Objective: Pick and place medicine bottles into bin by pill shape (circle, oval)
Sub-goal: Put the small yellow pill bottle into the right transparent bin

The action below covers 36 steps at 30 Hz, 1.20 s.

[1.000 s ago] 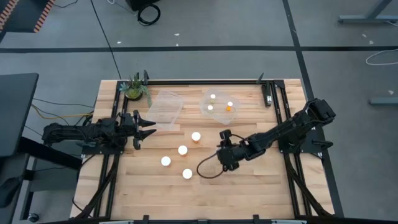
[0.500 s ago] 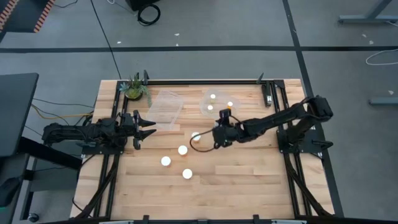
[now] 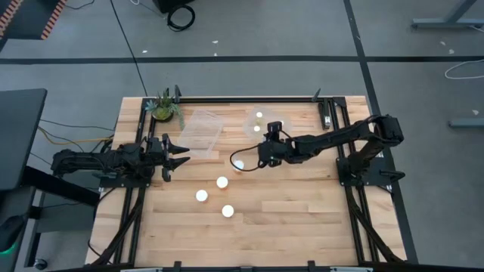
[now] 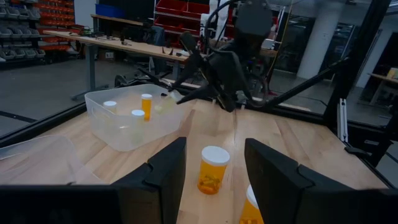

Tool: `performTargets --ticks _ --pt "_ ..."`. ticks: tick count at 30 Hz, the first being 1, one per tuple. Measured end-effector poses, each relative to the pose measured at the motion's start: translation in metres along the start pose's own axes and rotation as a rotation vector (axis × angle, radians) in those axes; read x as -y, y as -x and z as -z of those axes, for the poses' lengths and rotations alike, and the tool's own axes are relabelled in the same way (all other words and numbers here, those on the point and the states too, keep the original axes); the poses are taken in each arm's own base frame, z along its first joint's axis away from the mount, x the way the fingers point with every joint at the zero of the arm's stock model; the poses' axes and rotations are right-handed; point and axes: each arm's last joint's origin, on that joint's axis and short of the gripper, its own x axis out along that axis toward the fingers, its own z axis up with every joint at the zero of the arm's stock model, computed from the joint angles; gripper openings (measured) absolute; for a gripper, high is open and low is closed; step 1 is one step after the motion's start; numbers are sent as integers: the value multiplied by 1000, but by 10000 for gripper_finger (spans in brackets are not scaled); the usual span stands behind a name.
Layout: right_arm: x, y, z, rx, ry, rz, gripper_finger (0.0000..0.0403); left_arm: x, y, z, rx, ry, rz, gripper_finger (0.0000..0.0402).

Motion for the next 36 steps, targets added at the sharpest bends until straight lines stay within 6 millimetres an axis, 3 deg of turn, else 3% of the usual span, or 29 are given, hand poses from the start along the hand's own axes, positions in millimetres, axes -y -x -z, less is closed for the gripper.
performTargets --ticks 12,21,30,36 --pt "13 -9 4 -29 -26 9 137 0 0 0 0 0 0 172" --pt "28 -27 18 -38 -67 -145 137 0 0 0 0 0 0 172" --pt "44 -41 29 -17 -270 -311 137 0 0 0 -1 0 0 172" --pt "61 -36 24 -76 -404 -329 137 0 0 0 -1 0 0 172"
